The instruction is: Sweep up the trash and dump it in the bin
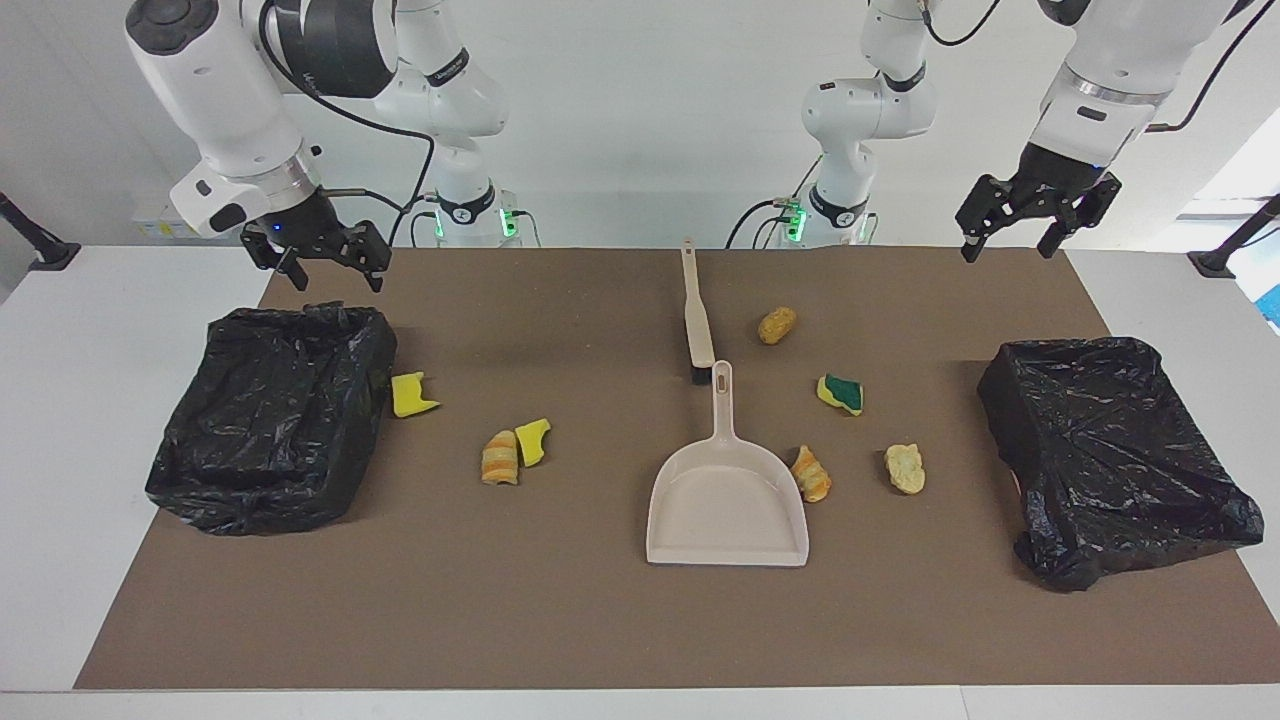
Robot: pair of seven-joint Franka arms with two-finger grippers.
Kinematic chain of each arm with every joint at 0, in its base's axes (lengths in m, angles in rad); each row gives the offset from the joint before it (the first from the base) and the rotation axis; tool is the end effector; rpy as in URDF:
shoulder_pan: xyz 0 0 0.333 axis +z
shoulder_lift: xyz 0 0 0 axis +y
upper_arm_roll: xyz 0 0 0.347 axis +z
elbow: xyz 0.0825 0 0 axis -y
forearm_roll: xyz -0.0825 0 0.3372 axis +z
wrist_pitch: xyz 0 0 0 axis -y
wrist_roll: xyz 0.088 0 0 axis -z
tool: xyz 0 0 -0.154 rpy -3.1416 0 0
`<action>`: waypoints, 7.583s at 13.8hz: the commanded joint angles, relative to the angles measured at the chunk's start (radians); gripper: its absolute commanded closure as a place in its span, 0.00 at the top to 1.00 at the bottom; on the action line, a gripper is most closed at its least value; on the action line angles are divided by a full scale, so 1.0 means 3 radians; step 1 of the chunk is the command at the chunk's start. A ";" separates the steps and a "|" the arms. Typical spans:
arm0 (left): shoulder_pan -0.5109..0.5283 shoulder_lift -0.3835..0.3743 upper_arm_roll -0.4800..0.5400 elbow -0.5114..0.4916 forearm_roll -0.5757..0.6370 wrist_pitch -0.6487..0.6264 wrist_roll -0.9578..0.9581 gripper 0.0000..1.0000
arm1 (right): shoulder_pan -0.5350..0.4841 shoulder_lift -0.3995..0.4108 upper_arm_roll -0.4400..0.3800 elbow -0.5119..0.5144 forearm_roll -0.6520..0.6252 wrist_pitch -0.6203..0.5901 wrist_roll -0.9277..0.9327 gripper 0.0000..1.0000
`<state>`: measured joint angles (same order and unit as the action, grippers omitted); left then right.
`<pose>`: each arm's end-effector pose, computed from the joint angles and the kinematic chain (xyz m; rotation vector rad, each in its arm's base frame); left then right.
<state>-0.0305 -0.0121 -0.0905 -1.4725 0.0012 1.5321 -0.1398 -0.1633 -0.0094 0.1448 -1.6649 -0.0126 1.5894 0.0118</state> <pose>0.4995 -0.0609 0.6528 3.1324 0.0295 0.1118 0.4998 -0.0108 0.5749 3.1258 -0.0464 -0.1036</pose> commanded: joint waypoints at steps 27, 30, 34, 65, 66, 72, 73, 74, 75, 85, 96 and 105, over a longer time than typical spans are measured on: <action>0.0035 -0.0052 -0.0010 -0.0036 -0.0050 -0.0045 0.0011 1.00 | -0.0034 -0.0092 0.0013 -0.0095 0.0062 0.0015 0.0048 1.00; 0.0040 -0.0052 -0.0010 -0.0031 -0.0050 -0.0040 0.0011 1.00 | -0.0034 -0.0092 0.0013 -0.0095 0.0062 0.0020 0.0048 1.00; 0.0040 -0.0052 -0.0010 -0.0036 -0.0050 -0.0045 -0.0004 1.00 | -0.0034 -0.0092 0.0013 -0.0095 0.0062 0.0020 0.0048 1.00; -0.2567 -0.0339 -0.0067 -0.2899 -0.0096 0.2157 -0.2141 1.00 | 0.0380 0.0404 0.0090 0.0237 0.0072 0.0152 0.0608 1.00; -0.2588 -0.0308 -0.0067 -0.2955 -0.0096 0.2230 -0.2167 1.00 | 0.0487 0.0470 0.0095 0.0242 0.0083 0.0264 0.0792 1.00; -0.2639 -0.0364 -0.0072 -0.3181 -0.0106 0.2231 -0.2065 0.86 | 0.0942 0.0900 0.0095 0.0456 0.0119 0.0649 0.1580 1.00; -0.2639 -0.0374 -0.0067 -0.3201 -0.0106 0.2230 -0.2045 0.81 | 0.1009 0.0992 0.0095 0.0533 0.0124 0.0689 0.1713 1.00; -0.2629 -0.0369 -0.0072 -0.3201 -0.0116 0.2225 -0.2040 0.69 | 0.1060 0.1053 0.0095 0.0574 0.0124 0.0730 0.1791 1.00; -0.2629 -0.0374 -0.0067 -0.3206 -0.0127 0.2210 -0.2004 0.57 | 0.1116 0.1094 0.0095 0.0580 0.0124 0.0812 0.1822 1.00; -0.2553 -0.0496 -0.0016 -0.2920 -0.0116 0.1449 -0.1896 0.03 | 0.1347 0.1365 0.0121 0.0610 0.0139 0.1298 0.2241 1.00; -0.1271 -0.0830 -0.0015 -0.2614 0.0037 0.0696 -0.1382 0.00 | 0.1996 0.1841 0.0095 0.0758 -0.0141 0.1850 0.2640 1.00; -0.0365 -0.0064 -0.0015 -0.1910 0.0528 0.1213 -0.0394 0.00 | 0.2426 0.2081 0.0095 0.0733 -0.0668 0.2034 0.2757 0.99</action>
<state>-0.1819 -0.1387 -0.0817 -2.1755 0.1352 1.9025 -0.3043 0.5481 0.5806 0.1738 -1.4667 -0.1589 2.1789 0.7870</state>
